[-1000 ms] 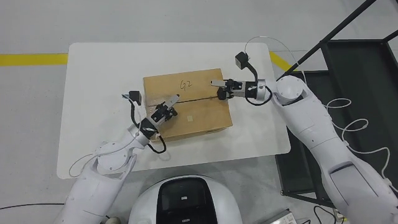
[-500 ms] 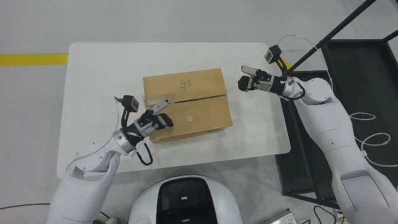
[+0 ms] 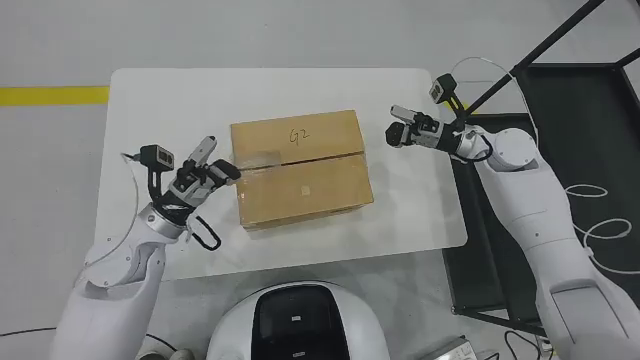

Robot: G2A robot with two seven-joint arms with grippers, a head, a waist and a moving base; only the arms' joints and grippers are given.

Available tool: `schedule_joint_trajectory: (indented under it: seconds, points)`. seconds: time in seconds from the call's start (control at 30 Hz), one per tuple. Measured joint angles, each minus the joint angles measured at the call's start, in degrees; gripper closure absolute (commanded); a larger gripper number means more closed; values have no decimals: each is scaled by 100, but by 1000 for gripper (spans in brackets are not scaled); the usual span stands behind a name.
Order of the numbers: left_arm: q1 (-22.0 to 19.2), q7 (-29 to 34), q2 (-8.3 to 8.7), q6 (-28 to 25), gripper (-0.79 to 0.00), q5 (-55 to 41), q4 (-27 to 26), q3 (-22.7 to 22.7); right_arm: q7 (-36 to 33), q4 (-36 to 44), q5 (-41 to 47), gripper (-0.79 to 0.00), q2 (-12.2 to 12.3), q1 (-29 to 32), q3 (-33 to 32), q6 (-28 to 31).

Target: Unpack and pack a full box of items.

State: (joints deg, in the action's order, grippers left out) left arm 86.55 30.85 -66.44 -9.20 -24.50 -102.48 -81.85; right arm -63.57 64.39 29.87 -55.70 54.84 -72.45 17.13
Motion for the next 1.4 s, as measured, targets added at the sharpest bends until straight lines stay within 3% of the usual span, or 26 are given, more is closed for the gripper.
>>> schedule_joint_trajectory:
  seconds: [0.3, 0.57, 1.03, 1.4]
  points:
    - [-254, -732, -58, -175, -785, 992, 356, 360, 53, -27, -83, -785, -19, 0, 24, 11]
    - [-610, -810, -118, -145, -785, 1402, 643, 756, 99, 53, -178, -785, -37, 58, 76, -7]
    - [-912, -621, -192, -47, -785, 1731, 655, 1248, 128, 57, -271, -785, -55, 35, 80, -46]
    - [-1548, -600, -338, 221, -785, 1862, 1157, 1858, 165, 13, -276, -785, -33, 102, -65, -82]
